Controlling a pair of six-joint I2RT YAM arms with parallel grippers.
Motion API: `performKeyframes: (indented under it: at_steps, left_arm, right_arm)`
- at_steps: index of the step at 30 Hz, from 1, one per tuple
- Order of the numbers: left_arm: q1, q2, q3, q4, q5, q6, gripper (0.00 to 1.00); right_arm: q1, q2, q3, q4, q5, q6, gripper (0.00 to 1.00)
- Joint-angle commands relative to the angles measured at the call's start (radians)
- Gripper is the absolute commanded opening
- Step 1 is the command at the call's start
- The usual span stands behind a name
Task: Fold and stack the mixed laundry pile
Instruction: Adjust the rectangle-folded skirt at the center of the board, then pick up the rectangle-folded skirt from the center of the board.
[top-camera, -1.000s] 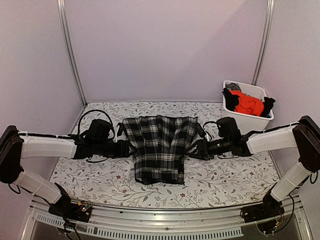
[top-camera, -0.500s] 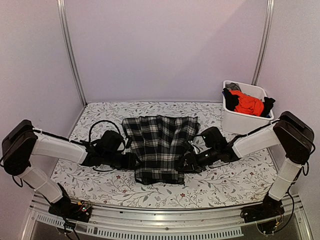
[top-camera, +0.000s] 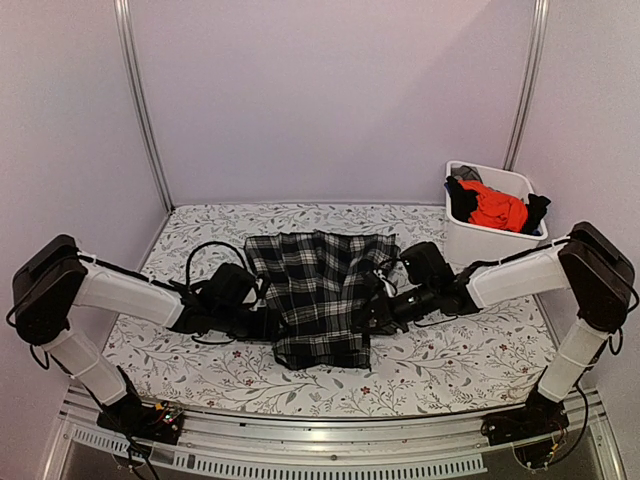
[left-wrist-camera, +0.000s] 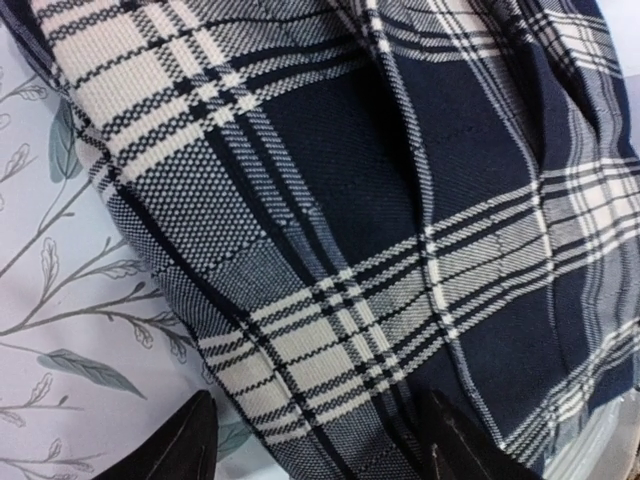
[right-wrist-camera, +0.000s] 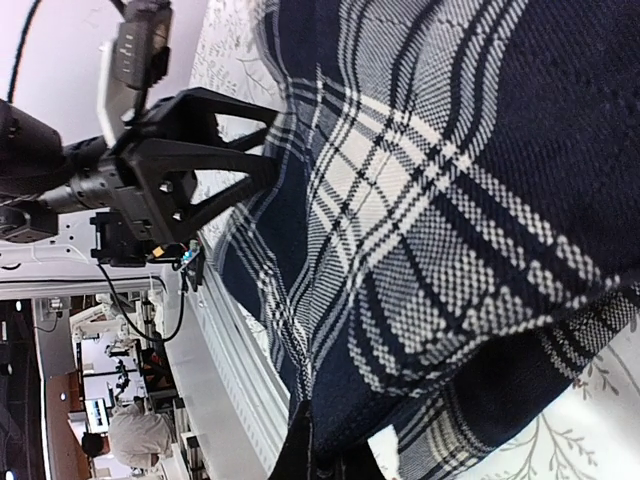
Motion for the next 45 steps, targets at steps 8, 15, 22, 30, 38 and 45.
performKeyframes:
  at_steps: [8, 15, 22, 30, 38, 45]
  left_arm:
    - [-0.034, 0.102, 0.115, -0.077, -0.039, 0.074, 0.79]
    - [-0.040, 0.135, 0.089, -0.084, -0.062, 0.067, 0.76]
    - [-0.122, -0.200, 0.021, -0.032, -0.177, 0.267, 0.94]
    - [-0.421, -0.204, 0.049, -0.096, -0.530, 0.540, 1.00]
    - [-0.611, 0.070, 0.232, -0.182, -0.633, 0.688, 0.99]
    - [-0.629, 0.202, 0.302, -0.145, -0.678, 0.797, 0.96]
  right_arm:
    - [-0.058, -0.009, -0.133, -0.005, 0.066, -0.082, 0.00]
    - [-0.058, 0.135, -0.164, 0.071, 0.084, -0.098, 0.00]
    - [-0.057, 0.087, -0.174, 0.028, 0.073, -0.123, 0.11]
    - [-0.065, -0.213, -0.110, -0.211, 0.208, -0.208, 0.62]
    - [-0.091, -0.287, 0.015, -0.225, 0.208, -0.324, 0.64]
    - [-0.089, -0.061, 0.205, -0.104, 0.073, -0.348, 0.56]
